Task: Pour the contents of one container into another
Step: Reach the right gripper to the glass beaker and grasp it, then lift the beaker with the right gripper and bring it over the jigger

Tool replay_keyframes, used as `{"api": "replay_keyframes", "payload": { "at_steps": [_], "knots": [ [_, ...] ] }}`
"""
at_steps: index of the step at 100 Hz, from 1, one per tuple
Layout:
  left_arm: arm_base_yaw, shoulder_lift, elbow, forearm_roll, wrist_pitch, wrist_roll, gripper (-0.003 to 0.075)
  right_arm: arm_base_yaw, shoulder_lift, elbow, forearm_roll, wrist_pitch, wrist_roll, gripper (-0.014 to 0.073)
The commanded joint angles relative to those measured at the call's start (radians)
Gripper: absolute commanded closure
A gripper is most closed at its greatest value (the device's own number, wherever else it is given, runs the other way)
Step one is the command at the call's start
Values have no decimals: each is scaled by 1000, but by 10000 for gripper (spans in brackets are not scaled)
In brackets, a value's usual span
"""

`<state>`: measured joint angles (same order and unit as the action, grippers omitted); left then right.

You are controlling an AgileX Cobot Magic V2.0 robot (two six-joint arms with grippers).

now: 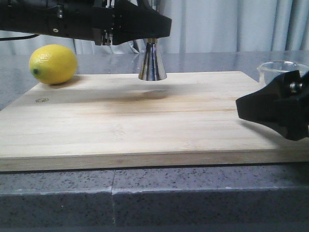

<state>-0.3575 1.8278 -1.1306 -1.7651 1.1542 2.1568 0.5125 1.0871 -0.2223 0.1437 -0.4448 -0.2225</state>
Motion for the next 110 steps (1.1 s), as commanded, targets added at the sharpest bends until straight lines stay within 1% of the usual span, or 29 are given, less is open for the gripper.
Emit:
{"api": "replay_keyframes", "payload": {
  "at_steps": [1,13,22,58,71,77,89,110],
  "knots": [
    [-8,-43,-30,-83,102,-7,491,1,-6,-23,-3,-62,-4,115],
    [-8,-43,-30,-83,102,-7,491,1,-6,-23,-3,-64,-4,230],
    [-8,-43,-30,-83,102,-7,491,1,-6,-23,-3,-64,-4,275],
    [-8,-43,-30,-83,102,-7,491,1,-6,-46,7,-51,-4,281],
    [-8,-43,-30,-83,102,-7,491,1,-17,-120,28,62,-4,282],
    [-8,-43,-30,-83,102,-7,491,1,-17,-177,28,126,-4,282],
    [-8,-43,-30,-83,102,-7,491,1,-17,-304,28,298,-4,282],
    [-8,-43,-30,-83,102,-7,491,1,-17,-507,13,500,-12,281]
  ]
}}
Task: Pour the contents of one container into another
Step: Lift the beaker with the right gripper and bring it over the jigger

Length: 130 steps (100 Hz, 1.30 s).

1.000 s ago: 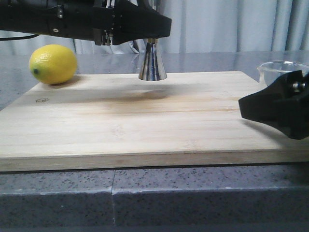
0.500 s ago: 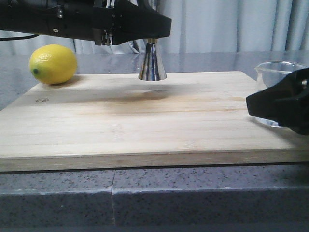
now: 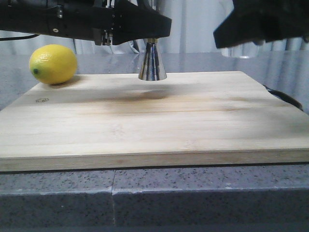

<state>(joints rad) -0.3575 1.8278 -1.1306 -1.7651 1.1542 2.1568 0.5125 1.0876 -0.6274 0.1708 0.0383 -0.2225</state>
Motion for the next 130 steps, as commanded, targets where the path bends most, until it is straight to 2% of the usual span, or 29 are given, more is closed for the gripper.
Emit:
{"api": "replay_keyframes", "payload": {
  "at_steps": [1,35,63,95,130],
  "knots": [
    [-8,-43,-30,-83,102,-7,491,1,-17,-115,-21,24,-12,281],
    [-8,-43,-30,-83,102,-7,491,1,68,-491,-160,461,-12,281],
    [-8,-43,-30,-83,102,-7,491,1,234,-788,-171,753,-148,281],
    [-8,-43,-30,-83,102,-7,491,6,362,-985,-199,930,-284,281],
    [-8,-43,-30,-83,102,-7,491,125,421,-1020,-423,976,-284,282]
  ]
}}
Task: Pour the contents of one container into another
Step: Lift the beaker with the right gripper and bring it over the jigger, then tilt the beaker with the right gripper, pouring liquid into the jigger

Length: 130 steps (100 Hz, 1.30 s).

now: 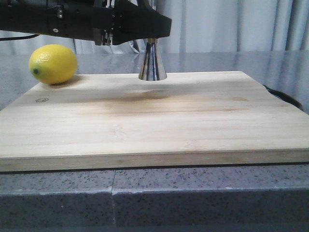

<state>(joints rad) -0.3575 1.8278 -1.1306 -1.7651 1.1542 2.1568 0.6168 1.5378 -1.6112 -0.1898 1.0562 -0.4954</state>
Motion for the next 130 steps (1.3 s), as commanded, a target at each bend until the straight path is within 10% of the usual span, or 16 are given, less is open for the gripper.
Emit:
{"api": "replay_keyframes", "payload": {
  "at_steps": [1,130],
  "knots": [
    [-8,-43,-30,-83,102,-7,491,22,-29,-36,-68,-40,-11,282],
    [-8,-43,-30,-83,102,-7,491,156,14,-36,-421,-20,-117,281]
  ]
}}
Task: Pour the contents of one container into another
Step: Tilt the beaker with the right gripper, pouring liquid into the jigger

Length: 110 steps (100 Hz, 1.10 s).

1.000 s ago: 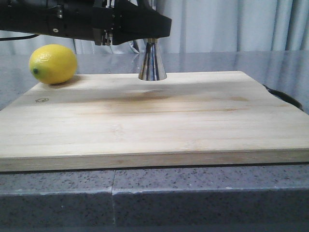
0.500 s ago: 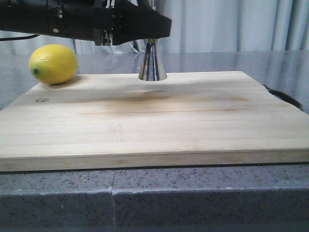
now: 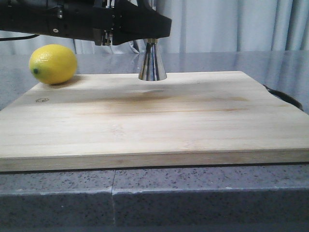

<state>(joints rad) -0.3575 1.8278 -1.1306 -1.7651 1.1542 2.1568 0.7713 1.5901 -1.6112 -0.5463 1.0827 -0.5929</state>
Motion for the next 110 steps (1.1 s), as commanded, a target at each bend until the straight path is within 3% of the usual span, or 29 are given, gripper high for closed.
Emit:
{"api": "replay_keyframes", "payload": {
  "at_steps": [1,78,110],
  "knots": [
    [-8,-43,-30,-83,102,-7,491,1,-38,-36,-67,-47,-19,281],
    [-8,-43,-30,-83,102,-7,491,1,-38,-36,-92,-96,-236,281],
    [-8,-43,-30,-83,102,-7,491,1,-38,-36,-131,-110,-243,281]
  ]
}}
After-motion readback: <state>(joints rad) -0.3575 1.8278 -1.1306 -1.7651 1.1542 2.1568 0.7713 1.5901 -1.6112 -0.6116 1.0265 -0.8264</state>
